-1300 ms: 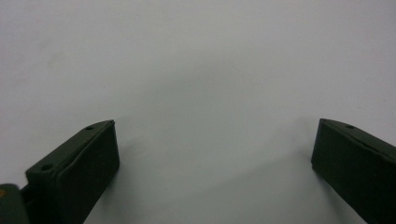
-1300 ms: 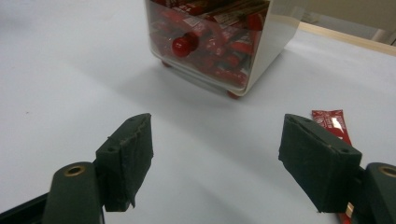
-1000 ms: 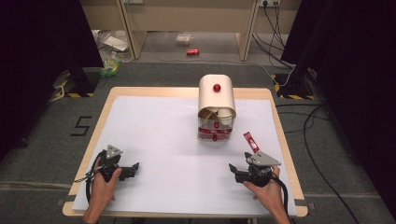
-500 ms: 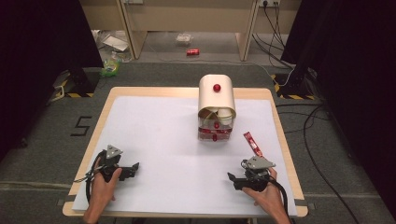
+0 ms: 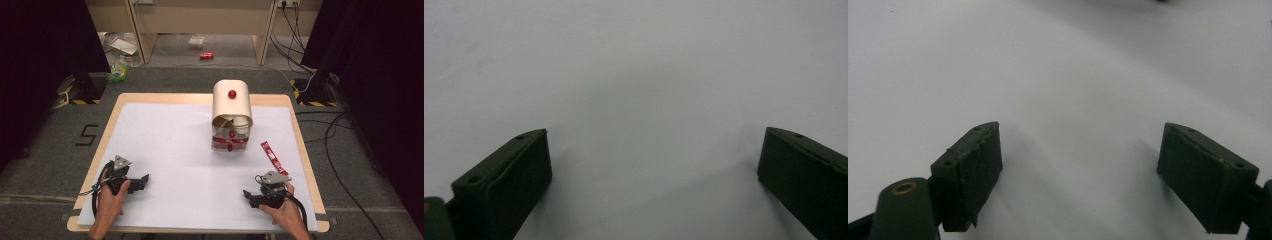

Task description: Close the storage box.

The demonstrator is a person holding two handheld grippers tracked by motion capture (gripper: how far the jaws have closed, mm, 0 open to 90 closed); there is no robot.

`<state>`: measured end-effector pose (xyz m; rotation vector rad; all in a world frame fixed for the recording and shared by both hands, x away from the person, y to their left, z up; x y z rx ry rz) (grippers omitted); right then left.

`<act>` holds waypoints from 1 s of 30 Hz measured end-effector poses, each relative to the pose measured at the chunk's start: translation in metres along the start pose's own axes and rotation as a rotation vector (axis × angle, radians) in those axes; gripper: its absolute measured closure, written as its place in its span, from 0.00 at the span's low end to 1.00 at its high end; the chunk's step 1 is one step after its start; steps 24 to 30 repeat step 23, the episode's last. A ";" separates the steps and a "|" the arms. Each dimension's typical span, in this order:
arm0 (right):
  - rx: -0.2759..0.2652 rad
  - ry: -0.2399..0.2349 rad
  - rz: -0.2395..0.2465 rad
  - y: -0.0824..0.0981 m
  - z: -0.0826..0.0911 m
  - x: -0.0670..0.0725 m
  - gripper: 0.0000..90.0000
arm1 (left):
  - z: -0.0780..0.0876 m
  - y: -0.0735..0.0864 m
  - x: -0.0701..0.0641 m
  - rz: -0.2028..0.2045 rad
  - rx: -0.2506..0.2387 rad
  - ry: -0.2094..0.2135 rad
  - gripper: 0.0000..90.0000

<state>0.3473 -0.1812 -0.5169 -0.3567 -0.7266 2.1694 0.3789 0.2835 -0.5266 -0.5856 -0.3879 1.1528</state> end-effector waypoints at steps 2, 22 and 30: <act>0.000 -0.001 -0.001 0.000 0.000 0.000 0.20 | 0.000 0.000 0.000 -0.001 -0.001 -0.002 0.00; 0.001 -0.004 -0.006 0.000 0.000 0.000 0.20 | 0.000 0.000 0.000 0.001 0.001 0.001 0.00; 0.001 -0.004 -0.007 0.000 0.000 0.000 0.20 | 0.000 0.000 0.000 0.001 0.001 0.001 0.00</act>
Point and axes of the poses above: each handheld gripper's, and its own axes: z roughly backward along the jaws, y roughly out of its underside, x roughly to its left, the point moved 3 cm from there along -z, roughly forward along the jaws, and after that the axes turned 9 degrees about x, right-handed, at the moved point
